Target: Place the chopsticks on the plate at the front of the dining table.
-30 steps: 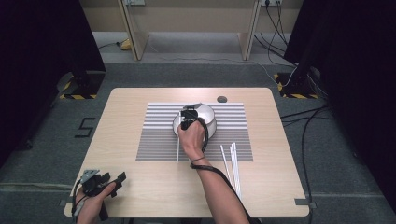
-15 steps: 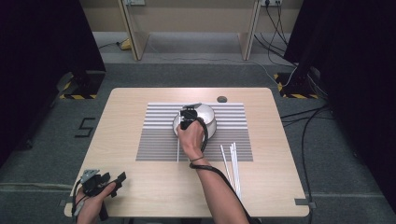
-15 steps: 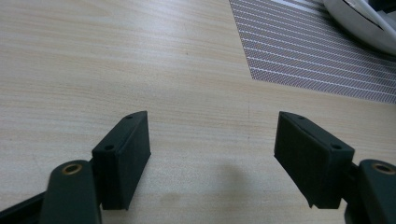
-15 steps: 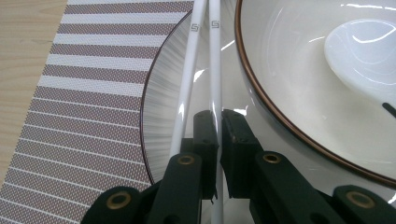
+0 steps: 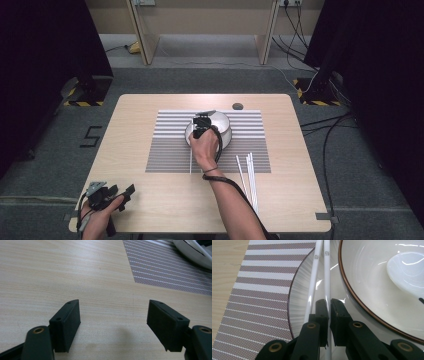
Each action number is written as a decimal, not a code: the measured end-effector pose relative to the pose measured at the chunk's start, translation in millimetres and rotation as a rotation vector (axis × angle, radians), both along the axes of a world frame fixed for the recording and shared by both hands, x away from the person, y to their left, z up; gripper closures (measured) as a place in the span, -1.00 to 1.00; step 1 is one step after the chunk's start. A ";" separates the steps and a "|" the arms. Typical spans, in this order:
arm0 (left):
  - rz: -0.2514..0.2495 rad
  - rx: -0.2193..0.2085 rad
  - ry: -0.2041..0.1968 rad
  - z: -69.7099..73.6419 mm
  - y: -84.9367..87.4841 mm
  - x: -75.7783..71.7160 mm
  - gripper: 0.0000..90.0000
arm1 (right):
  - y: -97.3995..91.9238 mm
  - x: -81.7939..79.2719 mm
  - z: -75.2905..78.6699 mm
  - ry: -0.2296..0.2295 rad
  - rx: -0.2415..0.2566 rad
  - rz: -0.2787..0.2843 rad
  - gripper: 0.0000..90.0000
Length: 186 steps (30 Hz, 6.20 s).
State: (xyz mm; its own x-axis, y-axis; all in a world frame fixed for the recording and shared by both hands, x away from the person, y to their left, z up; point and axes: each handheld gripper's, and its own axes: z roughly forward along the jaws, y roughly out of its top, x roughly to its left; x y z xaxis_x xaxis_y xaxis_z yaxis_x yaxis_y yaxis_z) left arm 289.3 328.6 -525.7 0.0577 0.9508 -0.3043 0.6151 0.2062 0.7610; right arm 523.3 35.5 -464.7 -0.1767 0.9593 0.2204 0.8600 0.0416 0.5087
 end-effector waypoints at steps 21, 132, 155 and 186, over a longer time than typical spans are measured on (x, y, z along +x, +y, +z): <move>-0.002 0.002 0.000 0.0 -0.3 0.1 -0.43 | -0.7 -5.9 0.9 -0.022 0.007 0.003 0.77; -0.002 0.012 0.002 0.2 -1.5 0.0 -0.42 | -6.0 -90.1 -6.5 0.140 -0.044 0.208 0.82; -0.002 0.015 0.003 0.2 -1.8 0.0 -0.42 | -15.0 -91.0 -1.3 0.109 -0.028 0.193 0.77; 0.001 0.017 0.002 0.2 -2.8 0.0 -0.42 | -77.6 -98.2 6.2 0.066 -0.014 0.106 0.68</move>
State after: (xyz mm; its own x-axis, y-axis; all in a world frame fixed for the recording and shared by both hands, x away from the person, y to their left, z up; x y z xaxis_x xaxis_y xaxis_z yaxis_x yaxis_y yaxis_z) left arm 289.3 325.8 -525.5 0.0565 0.9560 -0.2878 0.6162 0.1934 0.7635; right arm 425.2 -42.1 -458.5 -0.2627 0.9391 0.2213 0.8819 0.1407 0.4499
